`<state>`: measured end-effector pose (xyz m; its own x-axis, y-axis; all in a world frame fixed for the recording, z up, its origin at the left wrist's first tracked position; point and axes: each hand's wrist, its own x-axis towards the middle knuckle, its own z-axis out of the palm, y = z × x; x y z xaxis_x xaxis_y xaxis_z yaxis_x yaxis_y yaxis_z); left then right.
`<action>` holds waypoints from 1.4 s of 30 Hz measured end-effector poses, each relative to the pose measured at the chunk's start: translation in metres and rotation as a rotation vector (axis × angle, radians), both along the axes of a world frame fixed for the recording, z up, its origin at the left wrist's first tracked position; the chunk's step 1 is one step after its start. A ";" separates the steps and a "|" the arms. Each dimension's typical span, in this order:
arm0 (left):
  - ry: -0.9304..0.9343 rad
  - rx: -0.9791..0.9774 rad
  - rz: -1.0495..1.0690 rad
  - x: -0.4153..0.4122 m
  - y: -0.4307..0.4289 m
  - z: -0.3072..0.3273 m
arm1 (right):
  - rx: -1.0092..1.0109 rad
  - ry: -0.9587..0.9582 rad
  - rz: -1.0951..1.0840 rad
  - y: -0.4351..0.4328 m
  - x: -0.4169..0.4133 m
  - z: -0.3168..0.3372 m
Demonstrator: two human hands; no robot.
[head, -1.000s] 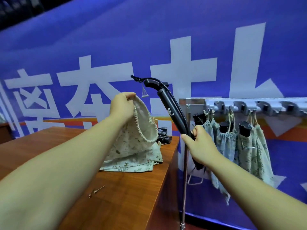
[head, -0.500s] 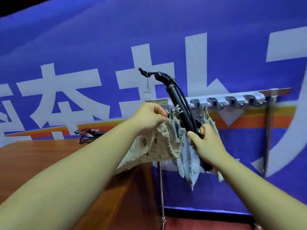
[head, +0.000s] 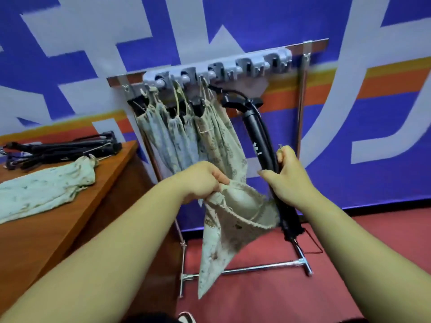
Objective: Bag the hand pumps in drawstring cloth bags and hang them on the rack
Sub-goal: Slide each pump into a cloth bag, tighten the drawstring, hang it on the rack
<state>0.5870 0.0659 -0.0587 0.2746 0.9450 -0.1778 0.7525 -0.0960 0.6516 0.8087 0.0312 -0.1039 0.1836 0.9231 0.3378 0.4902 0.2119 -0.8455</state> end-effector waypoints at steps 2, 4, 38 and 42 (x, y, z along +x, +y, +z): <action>-0.094 -0.031 0.039 0.006 -0.002 -0.036 | -0.029 0.027 0.034 0.000 0.005 -0.024; -0.163 -0.008 0.119 0.006 -0.002 -0.068 | -0.074 0.028 0.071 0.003 0.005 -0.047; -0.378 -0.122 0.349 -0.061 0.036 -0.254 | 0.001 0.165 -0.119 0.016 -0.018 -0.162; -0.375 -0.127 0.337 -0.064 0.036 -0.257 | -0.054 0.127 0.024 0.010 -0.005 -0.154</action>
<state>0.5230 0.1015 -0.3155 0.0252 0.9694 -0.2441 0.4402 0.2085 0.8734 0.8042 0.0416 -0.2581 0.1997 0.9441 0.2624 0.3738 0.1742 -0.9110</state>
